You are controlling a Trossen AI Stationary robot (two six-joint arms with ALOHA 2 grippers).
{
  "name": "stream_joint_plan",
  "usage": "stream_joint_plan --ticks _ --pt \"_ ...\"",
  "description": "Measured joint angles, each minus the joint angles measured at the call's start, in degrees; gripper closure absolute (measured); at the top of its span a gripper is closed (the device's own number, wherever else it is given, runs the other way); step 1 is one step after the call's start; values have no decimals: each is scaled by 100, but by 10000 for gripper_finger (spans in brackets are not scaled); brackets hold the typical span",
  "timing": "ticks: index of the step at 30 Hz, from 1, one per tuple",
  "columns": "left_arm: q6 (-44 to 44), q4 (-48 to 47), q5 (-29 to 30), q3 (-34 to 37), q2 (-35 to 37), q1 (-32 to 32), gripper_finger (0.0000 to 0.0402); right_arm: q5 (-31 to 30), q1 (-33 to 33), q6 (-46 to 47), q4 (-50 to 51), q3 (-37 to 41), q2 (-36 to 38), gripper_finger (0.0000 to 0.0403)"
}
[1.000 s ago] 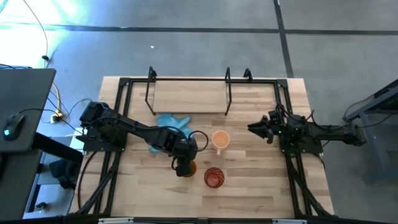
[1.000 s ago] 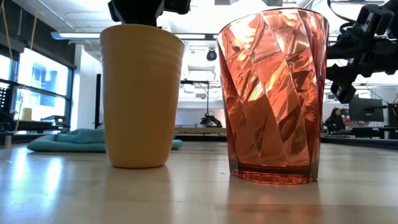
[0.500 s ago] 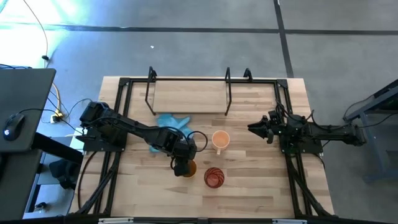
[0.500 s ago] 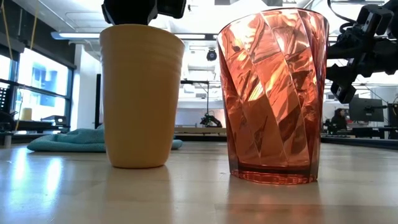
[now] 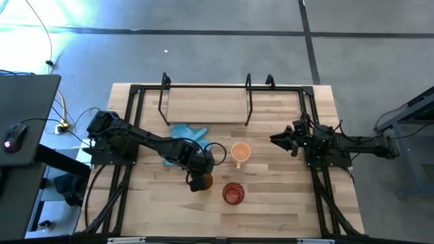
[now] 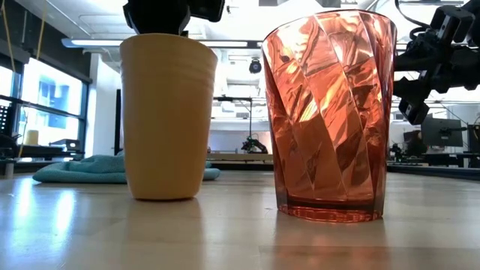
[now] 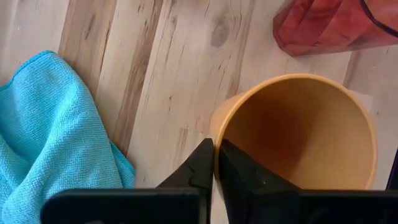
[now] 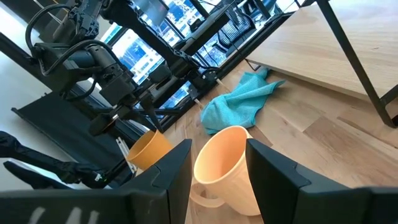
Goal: Stack small to large cups/mugs on shelf
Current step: Put the yellow cup on the shelf
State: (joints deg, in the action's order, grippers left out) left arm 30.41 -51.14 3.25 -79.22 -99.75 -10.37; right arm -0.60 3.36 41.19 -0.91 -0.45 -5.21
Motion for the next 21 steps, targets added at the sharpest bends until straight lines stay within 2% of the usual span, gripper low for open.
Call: stream_joint_plan --ticks 6,9,21 --pt "0 3 -72 -2 1 41 398 -2 0 -28 -2 -2 0 263" --pt "-5 -93 -347 -11 3 150 399 -2 0 -28 0 -2 0 263" --pt "-847 -1691 -105 -1037 3 895 401 -2 -1 -24 -2 -1 0 263"
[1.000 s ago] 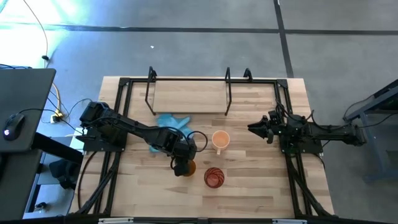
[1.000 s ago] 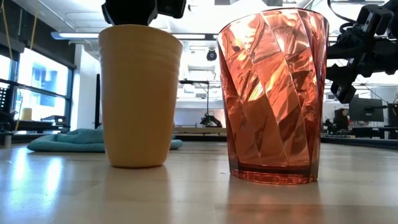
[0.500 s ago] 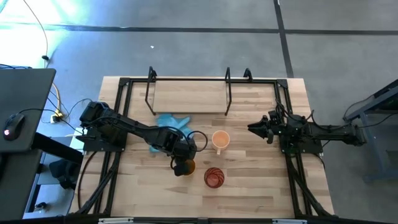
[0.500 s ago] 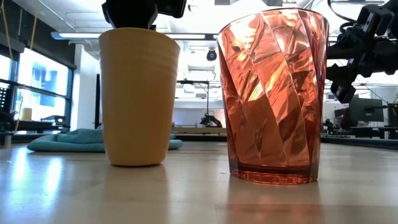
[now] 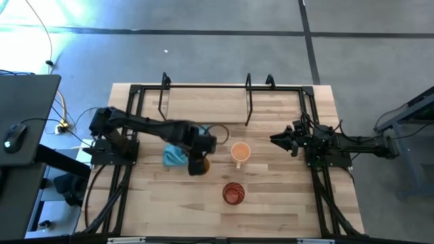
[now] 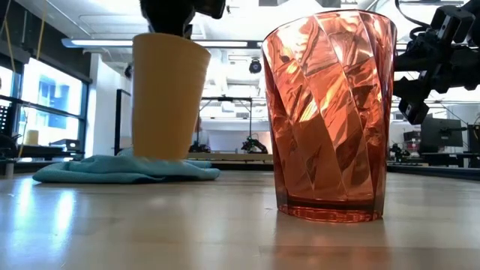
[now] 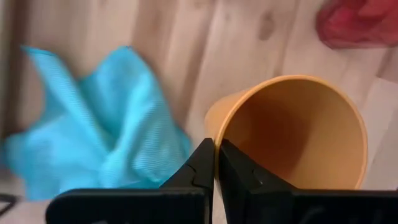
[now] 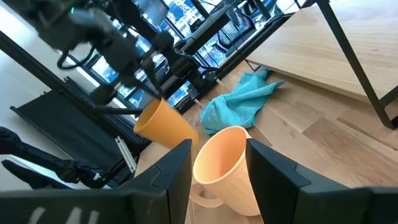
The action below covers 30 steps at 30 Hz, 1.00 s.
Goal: Stack small to large cups/mugs on shelf
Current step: Put the yellow cup on the shelf
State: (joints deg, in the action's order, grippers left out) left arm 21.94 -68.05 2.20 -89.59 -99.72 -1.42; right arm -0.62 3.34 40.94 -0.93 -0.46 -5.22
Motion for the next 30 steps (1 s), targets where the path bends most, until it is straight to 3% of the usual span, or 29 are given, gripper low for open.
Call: stream_joint_plan --ticks 9,30 --pt "-859 -702 391 -566 0 982 401 0 -1 14 0 -1 -2 263" --pt "-2728 -720 184 -841 326 3999 401 -212 -1 554 -21 0 -5 263"
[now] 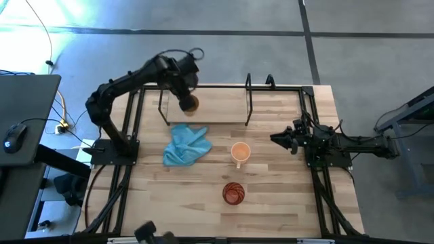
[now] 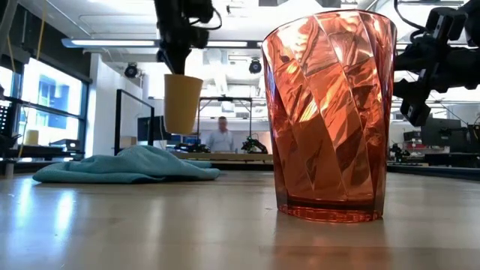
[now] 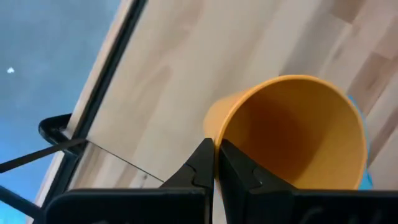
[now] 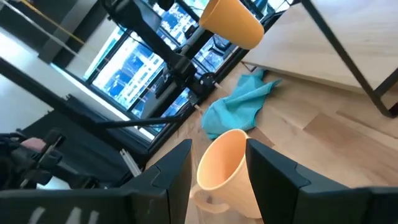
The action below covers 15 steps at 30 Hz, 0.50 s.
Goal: Stack small to large cups/mugs on shelf
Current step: Put the yellow cup on the shelf
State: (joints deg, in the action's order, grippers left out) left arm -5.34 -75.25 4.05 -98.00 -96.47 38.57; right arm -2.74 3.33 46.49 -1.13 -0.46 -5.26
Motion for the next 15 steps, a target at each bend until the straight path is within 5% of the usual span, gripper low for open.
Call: stream_joint_plan --ticks 15 --pt "-816 215 -1049 24 35 1534 401 -729 0 170 -125 0 -4 263"
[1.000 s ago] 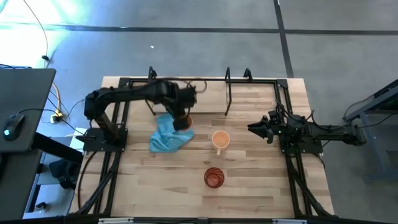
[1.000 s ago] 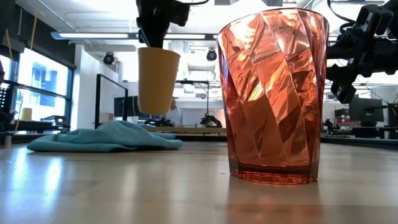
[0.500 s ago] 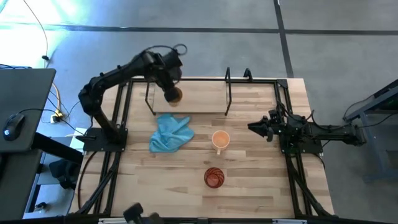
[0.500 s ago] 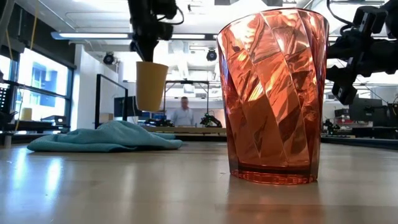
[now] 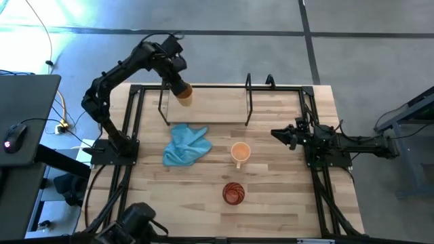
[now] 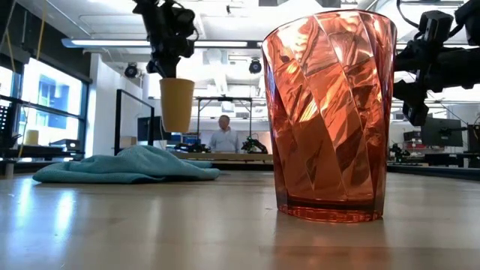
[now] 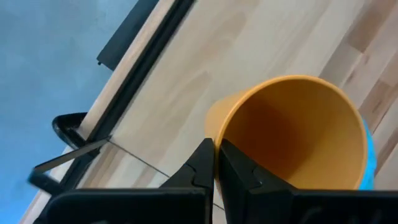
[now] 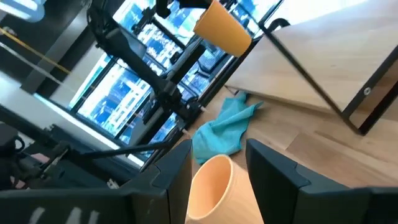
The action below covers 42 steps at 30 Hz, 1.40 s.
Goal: Stack small to large cups/mugs on shelf
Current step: Put the yellow cup on the shelf
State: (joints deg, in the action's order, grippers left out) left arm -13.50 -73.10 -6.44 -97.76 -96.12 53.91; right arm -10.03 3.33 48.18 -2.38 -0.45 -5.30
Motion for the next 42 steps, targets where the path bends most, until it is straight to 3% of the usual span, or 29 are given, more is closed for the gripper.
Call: stream_joint_plan --ticks 7,16,42 --pt "-194 -33 -345 0 -2 371 401 -268 0 0 -38 -2 0 263" --pt "-408 -45 -479 0 -248 382 401 -524 0 -15 -69 -2 0 263" --pt "-424 -228 -373 2 -522 382 401 -526 0 -46 -69 -2 0 263"
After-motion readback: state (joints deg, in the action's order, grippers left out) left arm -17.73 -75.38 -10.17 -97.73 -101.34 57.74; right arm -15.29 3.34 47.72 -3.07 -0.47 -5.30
